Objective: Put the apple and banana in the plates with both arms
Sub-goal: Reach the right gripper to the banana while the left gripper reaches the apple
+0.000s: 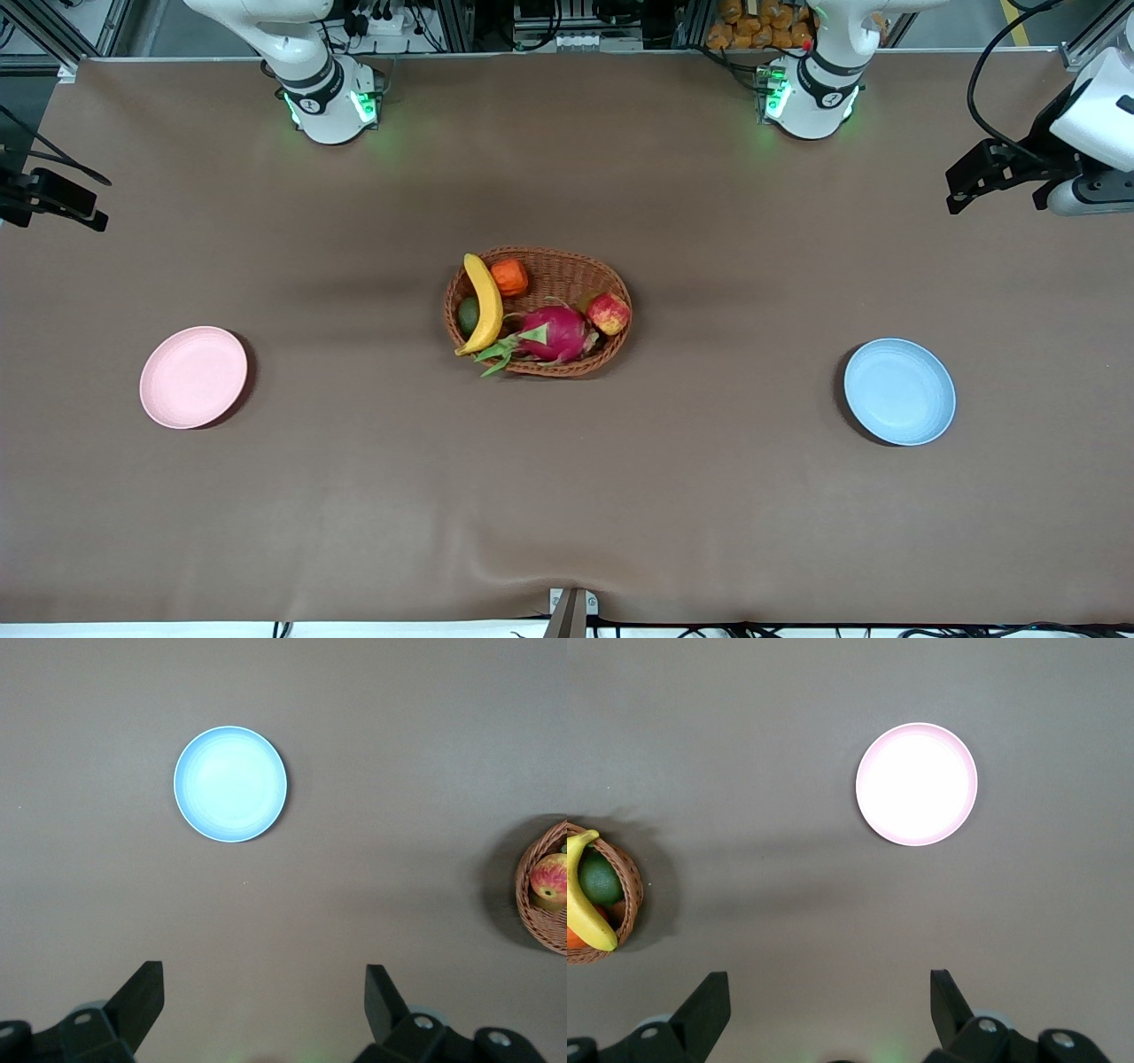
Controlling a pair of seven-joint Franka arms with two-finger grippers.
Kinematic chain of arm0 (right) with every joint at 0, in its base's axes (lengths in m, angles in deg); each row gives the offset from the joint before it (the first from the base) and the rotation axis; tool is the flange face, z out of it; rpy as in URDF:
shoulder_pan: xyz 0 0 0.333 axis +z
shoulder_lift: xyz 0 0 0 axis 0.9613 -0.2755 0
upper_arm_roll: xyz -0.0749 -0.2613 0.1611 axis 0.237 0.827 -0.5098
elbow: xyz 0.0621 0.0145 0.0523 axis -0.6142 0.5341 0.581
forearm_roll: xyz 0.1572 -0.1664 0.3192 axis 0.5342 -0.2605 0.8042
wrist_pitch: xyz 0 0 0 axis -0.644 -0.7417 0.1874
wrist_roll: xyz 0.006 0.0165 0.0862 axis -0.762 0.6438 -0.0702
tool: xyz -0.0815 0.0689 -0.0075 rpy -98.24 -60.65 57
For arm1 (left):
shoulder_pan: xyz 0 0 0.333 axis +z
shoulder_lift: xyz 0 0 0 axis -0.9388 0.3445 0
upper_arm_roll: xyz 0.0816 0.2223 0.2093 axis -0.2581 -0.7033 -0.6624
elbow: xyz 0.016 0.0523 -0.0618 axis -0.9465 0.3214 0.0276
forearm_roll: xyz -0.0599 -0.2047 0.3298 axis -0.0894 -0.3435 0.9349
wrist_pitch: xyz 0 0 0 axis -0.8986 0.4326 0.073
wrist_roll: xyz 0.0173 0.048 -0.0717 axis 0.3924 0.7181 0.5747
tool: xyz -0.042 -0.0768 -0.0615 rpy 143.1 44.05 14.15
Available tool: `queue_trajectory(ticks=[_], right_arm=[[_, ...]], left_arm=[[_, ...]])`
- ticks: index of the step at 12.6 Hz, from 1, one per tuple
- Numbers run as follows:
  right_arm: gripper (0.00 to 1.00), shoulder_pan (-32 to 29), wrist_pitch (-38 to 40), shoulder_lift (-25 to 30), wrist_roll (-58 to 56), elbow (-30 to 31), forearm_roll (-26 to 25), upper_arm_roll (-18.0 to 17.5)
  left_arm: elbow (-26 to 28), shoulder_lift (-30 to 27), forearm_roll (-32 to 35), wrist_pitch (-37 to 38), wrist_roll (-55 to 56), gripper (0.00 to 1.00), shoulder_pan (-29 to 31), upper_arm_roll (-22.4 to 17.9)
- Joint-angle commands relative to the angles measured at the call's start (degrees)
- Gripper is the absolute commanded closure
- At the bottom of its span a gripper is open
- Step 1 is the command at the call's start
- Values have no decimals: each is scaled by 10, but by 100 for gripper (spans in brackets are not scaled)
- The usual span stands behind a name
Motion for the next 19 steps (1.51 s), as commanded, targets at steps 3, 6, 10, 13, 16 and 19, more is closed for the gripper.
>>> queue_trajectory(ticks=[3, 6, 10, 13, 16, 19], right_arm=[[0, 2, -4, 23, 32, 17, -6, 0], [0, 3, -5, 23, 35, 17, -6, 0], [0, 22, -2, 20, 35, 27, -1, -4], [0, 58, 1, 16, 35, 38, 0, -4], [0, 85, -4, 7, 34, 39, 3, -4], [0, 121, -18, -15, 33, 40, 25, -4]], left_arm=[[-12, -2, -11, 13, -7, 0, 8, 3], [-14, 3, -11, 13, -8, 0, 8, 2], [-8, 4, -13, 13, -8, 0, 6, 5], [-7, 4, -25, 13, -8, 0, 7, 5], [-8, 17, -25, 10, -6, 0, 1, 7], [-11, 36, -41, -10, -6, 0, -2, 7]])
